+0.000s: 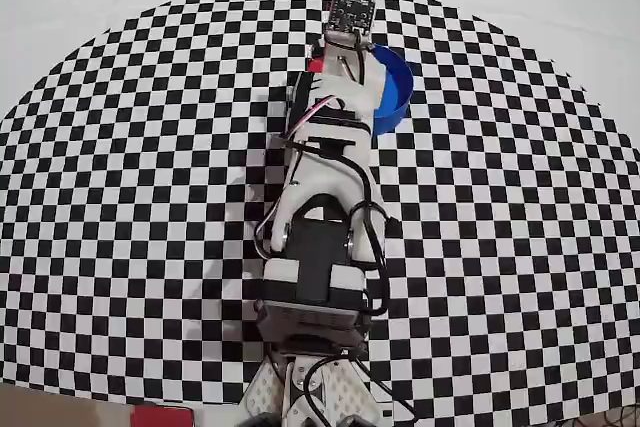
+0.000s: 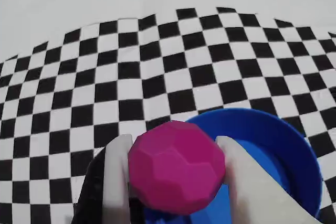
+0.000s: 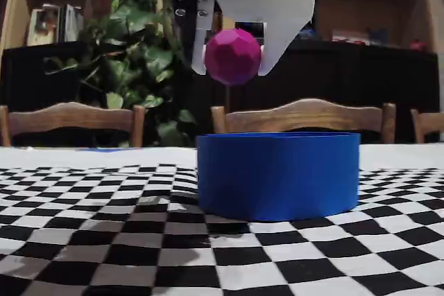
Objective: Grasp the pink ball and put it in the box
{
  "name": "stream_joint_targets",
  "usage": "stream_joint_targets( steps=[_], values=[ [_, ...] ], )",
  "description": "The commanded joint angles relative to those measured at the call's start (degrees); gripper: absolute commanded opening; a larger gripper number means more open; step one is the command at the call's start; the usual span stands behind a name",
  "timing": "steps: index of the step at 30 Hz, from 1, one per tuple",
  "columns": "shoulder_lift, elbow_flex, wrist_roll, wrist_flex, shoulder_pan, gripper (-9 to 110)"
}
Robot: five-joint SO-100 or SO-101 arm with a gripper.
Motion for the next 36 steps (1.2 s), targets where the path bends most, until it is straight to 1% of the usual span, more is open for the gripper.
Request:
stream_joint_targets(
  steps=[1, 36],
  values=[
    [4.5, -0.3, -0.5, 0.2, 0.3, 0],
    [-0.5, -0.4, -1.2, -0.1, 4.8, 0]
  ],
)
